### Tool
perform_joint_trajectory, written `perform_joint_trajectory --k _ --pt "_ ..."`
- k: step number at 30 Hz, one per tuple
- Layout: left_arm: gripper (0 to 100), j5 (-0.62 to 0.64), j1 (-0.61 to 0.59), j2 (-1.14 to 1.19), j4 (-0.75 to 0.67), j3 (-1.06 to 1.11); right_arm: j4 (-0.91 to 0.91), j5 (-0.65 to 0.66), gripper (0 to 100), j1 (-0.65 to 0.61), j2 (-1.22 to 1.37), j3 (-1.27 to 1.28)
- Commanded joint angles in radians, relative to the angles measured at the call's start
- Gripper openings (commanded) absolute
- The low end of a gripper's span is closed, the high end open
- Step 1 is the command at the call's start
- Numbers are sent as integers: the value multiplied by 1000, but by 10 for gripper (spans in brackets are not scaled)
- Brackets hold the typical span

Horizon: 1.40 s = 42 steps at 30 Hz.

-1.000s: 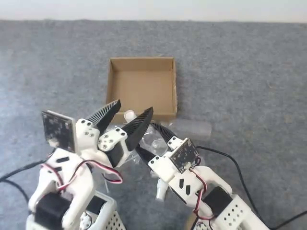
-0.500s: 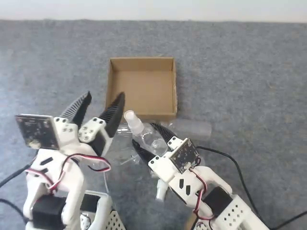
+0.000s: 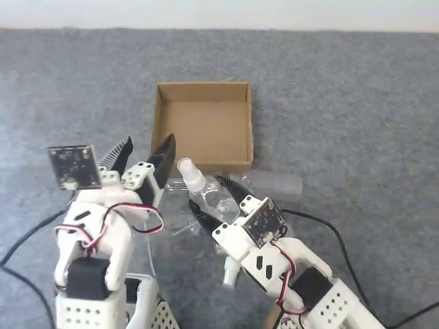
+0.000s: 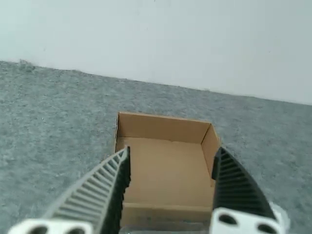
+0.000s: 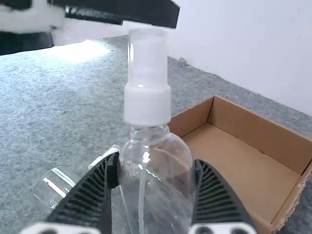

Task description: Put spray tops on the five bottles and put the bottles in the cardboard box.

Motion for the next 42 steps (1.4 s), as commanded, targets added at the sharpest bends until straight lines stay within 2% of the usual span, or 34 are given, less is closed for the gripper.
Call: perform_joint_trajectory --k 1,4,12,16,31,37,42 --pt "253 -31 -2 -17 -26 22 -21 17 40 -2 18 -8" --pt "253 -34 14 -17 -8 33 -22 17 41 -2 18 -8" --pt "253 -89 198 -17 106 28 -22 14 43 -1 18 -8" --pt "253 -95 227 -17 123 30 -24 11 43 28 18 -9" --pt "253 -94 216 -17 120 12 -24 9 42 41 18 -12" --pt "253 -94 92 -17 100 10 -24 9 42 41 18 -14" --pt "253 -97 84 -17 143 12 -24 9 41 41 18 -14"
